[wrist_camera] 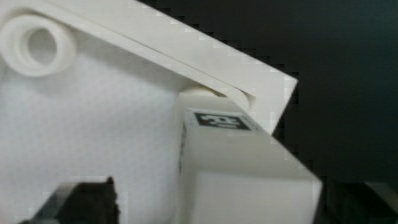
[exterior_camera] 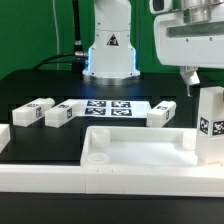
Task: Assemble desk
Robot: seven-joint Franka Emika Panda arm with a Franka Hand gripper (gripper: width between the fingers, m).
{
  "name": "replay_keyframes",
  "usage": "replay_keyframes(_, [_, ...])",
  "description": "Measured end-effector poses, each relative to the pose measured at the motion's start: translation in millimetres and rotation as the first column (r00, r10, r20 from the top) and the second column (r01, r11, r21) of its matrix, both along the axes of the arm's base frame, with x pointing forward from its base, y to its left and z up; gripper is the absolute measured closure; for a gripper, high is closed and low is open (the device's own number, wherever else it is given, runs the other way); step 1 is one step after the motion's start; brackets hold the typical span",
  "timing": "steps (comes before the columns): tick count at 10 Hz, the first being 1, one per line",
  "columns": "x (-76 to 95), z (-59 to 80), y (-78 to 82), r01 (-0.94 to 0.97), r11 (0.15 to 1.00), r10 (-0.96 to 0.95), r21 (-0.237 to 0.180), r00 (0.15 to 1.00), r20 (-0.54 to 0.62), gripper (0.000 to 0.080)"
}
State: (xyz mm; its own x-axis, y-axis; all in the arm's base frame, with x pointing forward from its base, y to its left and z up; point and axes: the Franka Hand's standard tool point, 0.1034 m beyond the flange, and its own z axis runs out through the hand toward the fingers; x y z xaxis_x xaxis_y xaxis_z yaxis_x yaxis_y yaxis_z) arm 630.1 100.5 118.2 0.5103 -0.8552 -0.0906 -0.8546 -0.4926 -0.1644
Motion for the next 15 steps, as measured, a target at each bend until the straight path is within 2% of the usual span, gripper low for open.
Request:
replay_keyframes(1, [0.0, -0.7, 2.9, -0.096, 0.995, 0.096, -0.013, 0.995, 0.009, 0.0161])
replay_keyframes(5, [1.2, -2.9, 4.3, -0.422, 0.905, 0.424, -0.057, 0.904, 0.048, 0.0151])
replay_keyframes(8, [1.7, -3.2, 1.7, -0.641, 0.761, 0.648, -0.102, 0.760, 0.057, 0.0151])
replay_keyframes(9, [1.5, -3.3, 1.9, -0.714, 0.688, 0.724, -0.129, 0.688, 0.050, 0.0151])
replay_keyframes(13, [1.0, -3.9, 2.7, -0.845, 0.506, 0.861, -0.172, 0.507, 0.039, 0.0151])
replay_keyframes(14, [0.9, -4.0, 2.3, -0.884, 0.428, 0.902, -0.186, 0.431, 0.030, 0.0151])
replay_keyframes(15, [1.0, -3.6, 2.2, -0.895, 0.404, 0.913, -0.189, 0.406, 0.026, 0.0151])
